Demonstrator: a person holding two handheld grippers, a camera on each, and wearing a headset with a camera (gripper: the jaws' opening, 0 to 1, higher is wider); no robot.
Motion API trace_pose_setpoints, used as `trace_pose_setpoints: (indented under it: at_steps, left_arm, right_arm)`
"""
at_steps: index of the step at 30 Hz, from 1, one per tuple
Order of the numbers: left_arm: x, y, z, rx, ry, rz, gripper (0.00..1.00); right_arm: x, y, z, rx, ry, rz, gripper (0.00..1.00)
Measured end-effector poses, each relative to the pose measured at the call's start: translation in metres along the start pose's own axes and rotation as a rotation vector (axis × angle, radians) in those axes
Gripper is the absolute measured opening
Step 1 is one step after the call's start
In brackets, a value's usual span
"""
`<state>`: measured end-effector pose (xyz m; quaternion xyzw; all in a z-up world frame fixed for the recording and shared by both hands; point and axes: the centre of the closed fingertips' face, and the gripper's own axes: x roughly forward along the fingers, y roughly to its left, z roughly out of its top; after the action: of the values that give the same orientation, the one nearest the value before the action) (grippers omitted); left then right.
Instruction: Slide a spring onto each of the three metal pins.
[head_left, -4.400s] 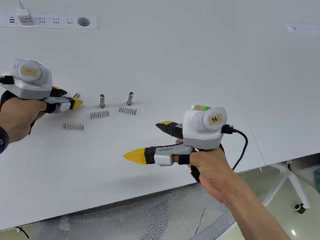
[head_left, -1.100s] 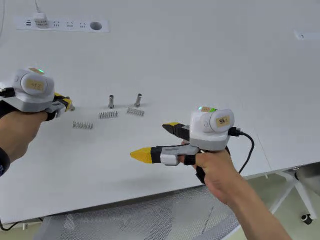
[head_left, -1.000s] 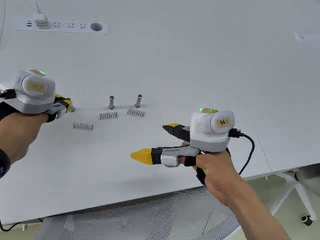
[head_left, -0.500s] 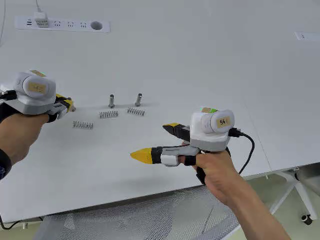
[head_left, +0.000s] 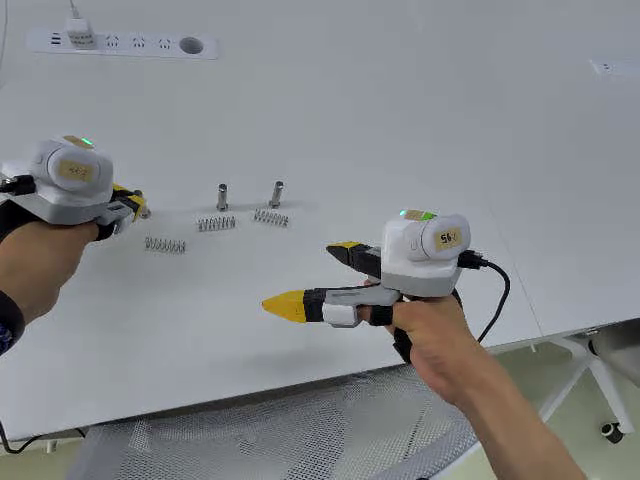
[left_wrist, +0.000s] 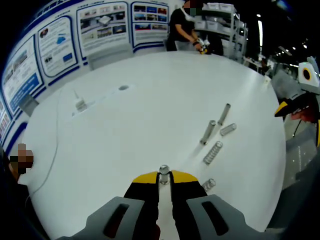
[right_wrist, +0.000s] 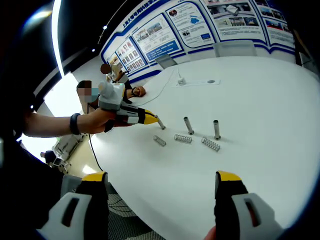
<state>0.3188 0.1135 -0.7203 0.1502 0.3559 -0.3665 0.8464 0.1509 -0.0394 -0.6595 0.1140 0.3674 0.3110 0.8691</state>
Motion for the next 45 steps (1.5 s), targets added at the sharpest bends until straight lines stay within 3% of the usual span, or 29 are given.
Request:
trace_pose_setpoints:
  at_steps: [10, 18, 21, 45]
  left_arm:
    - [-0.001, -0.002, -0.002, 0.015, 0.001, 0.000, 0.09]
    - [-0.004, 0.000, -0.013, -0.017, 0.020, -0.007, 0.15]
    - [-0.006, 0.001, -0.018, -0.005, 0.028, -0.003, 0.17]
    - [-0.048, -0.001, -0.039, -0.090, -0.002, -0.018, 0.31]
  right_arm:
    - [0.000, 0.000, 0.000, -0.002, 0.001, 0.002, 0.89]
    - [-0.001, -0.001, 0.000, -0.001, 0.000, 0.001, 0.89]
    - [-0.001, -0.001, -0.001, -0.001, 0.002, 0.001, 0.89]
    - [0.006, -0.001, -0.004, -0.011, 0.017, 0.016, 0.89]
